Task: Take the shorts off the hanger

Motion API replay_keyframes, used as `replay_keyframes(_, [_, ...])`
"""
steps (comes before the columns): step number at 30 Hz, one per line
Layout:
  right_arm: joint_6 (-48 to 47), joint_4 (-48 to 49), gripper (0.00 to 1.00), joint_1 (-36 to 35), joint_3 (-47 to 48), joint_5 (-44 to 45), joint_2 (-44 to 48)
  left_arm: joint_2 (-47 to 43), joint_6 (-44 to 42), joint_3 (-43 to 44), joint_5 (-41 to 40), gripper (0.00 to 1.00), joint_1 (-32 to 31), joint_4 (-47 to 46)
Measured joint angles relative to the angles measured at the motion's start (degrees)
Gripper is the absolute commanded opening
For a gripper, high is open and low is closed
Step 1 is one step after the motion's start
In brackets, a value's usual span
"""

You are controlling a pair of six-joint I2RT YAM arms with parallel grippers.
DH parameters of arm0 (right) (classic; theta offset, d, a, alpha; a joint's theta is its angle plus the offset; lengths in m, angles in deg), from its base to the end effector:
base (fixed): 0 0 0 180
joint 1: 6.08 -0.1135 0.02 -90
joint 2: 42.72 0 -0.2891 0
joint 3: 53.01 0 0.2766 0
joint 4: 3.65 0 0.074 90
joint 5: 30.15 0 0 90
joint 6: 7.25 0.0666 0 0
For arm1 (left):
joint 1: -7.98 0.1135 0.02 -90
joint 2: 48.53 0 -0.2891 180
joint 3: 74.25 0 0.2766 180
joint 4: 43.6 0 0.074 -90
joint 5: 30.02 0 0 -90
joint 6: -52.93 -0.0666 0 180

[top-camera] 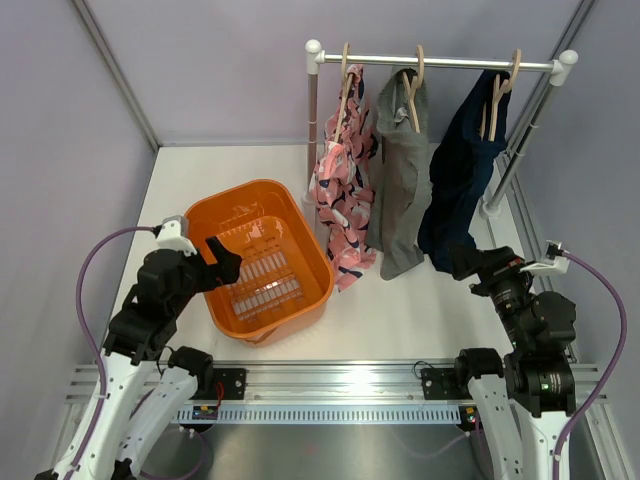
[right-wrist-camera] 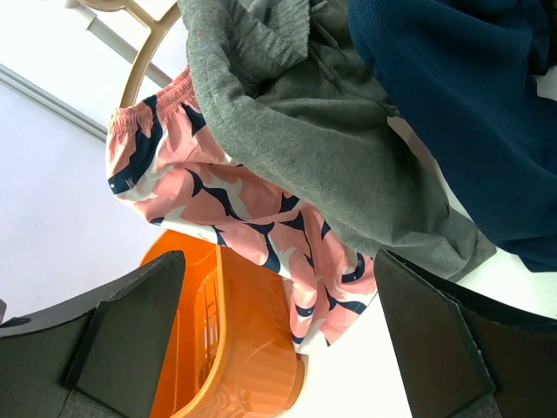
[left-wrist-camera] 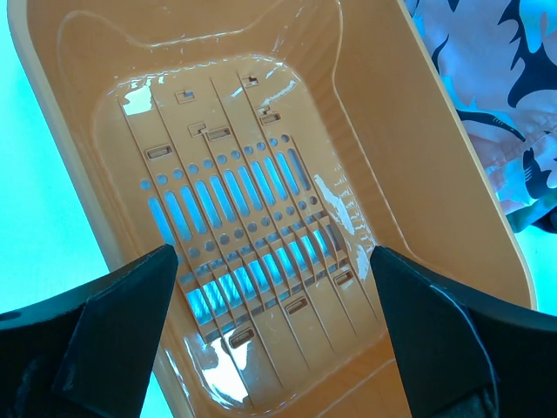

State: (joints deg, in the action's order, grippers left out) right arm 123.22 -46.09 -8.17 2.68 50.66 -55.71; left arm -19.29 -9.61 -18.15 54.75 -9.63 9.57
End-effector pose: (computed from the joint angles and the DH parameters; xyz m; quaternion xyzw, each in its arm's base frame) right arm 0.0809 0.0136 0.3667 0.1775 0.6828 0.3090 0.6378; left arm 0.1355 -0.0367 0.3175 -0.0968 0.8434 -0.1662 0.5017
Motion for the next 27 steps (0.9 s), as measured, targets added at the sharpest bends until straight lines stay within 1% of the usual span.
replay_keyframes(5, [-0.9, -1.3, 1.00, 0.0, 0.7, 0.4, -0.1, 0.0, 0.0, 0.0, 0.0, 0.99, 0.0, 0.0])
replay_keyframes(9, [-2.7, -3.7, 0.99, 0.0, 3.2, 2.0, -0.9, -0.7, -0.1, 0.0, 0.1, 0.99, 0.0, 0.0])
replay_keyframes(13, [-4.9, -5.0, 1.00, 0.0, 8.2, 4.1, -3.8, -1.1, -0.1, 0.0, 0.3, 0.99, 0.0, 0.0])
replay_keyframes(15, [-6.3, -4.9, 0.99, 0.0, 12.7, 5.6, -6.9, -1.1, -0.2, 0.0, 0.4, 0.99, 0.0, 0.0])
replay_keyframes(18, [-8.9, -4.7, 1.00, 0.0, 23.3, 9.2, -15.8, -1.2, -0.2, 0.0, 0.4, 0.99, 0.0, 0.0])
replay_keyframes(22, [-12.6, -3.0, 0.99, 0.0, 40.9, 12.9, -33.4, -1.6, -0.2, 0.0, 0.5, 0.99, 0.0, 0.0])
replay_keyframes(24, [-14.2, -1.8, 0.99, 0.0, 47.4, 14.7, -41.2, -2.1, -0.2, 0.0, 0.5, 0.99, 0.0, 0.0])
replay_keyframes(27, [-15.9, -1.3, 0.99, 0.0, 53.8, 18.0, -51.0, -2.8, -0.3, 0.0, 0.6, 0.99, -0.1, 0.0])
